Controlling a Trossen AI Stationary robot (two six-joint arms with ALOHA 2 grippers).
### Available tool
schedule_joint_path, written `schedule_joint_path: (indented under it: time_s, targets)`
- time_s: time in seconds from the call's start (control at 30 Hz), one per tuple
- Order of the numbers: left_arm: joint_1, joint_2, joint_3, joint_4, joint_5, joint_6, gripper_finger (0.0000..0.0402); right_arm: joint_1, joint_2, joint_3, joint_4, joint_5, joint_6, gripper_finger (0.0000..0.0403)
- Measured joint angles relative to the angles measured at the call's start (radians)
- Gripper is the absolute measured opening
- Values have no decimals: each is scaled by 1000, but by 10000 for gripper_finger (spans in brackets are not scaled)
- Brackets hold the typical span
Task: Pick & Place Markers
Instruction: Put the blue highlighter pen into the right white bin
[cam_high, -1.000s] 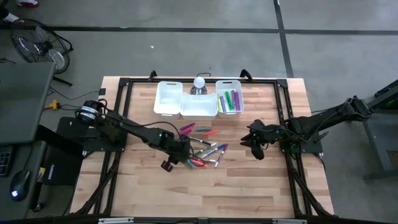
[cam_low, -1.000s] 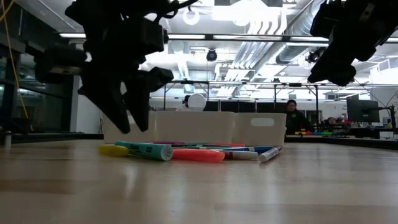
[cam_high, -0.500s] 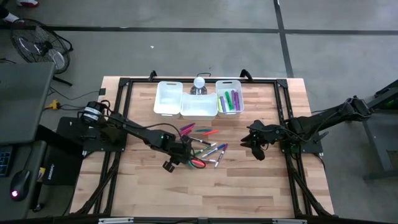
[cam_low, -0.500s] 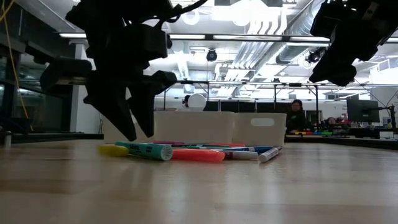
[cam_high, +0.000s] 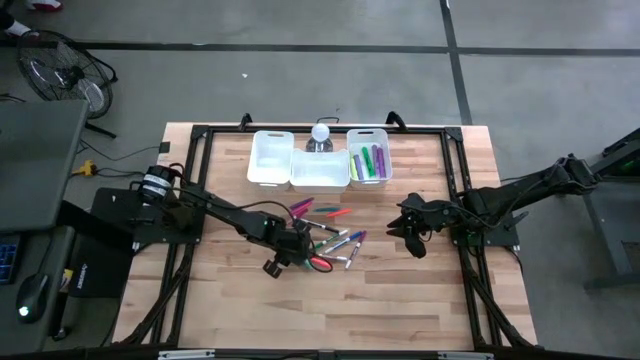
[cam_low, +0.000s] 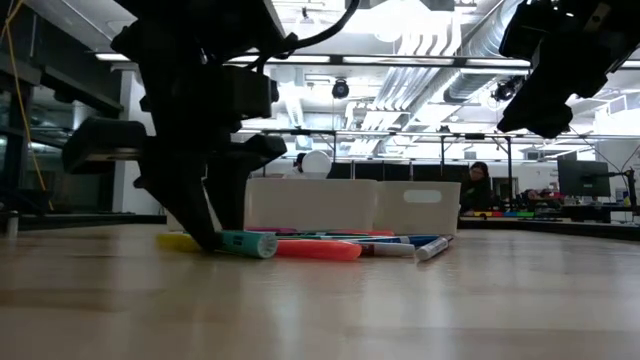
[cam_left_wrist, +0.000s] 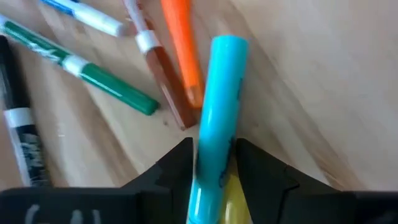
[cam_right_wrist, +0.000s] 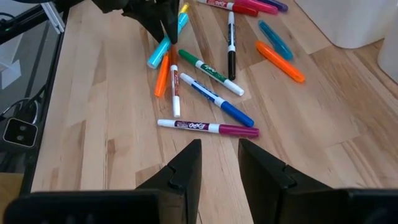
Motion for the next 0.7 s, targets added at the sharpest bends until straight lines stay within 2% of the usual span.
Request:
schedule_joint_path:
  time_s: [0.23, 0.7]
  targets:
    - [0, 0, 0, -1, 18, -1, 53, 0, 0, 0, 0, 0, 4, 94]
    - [0, -12, 8, -12, -62, -181, 52, 0, 0, 0, 0, -3, 7, 94]
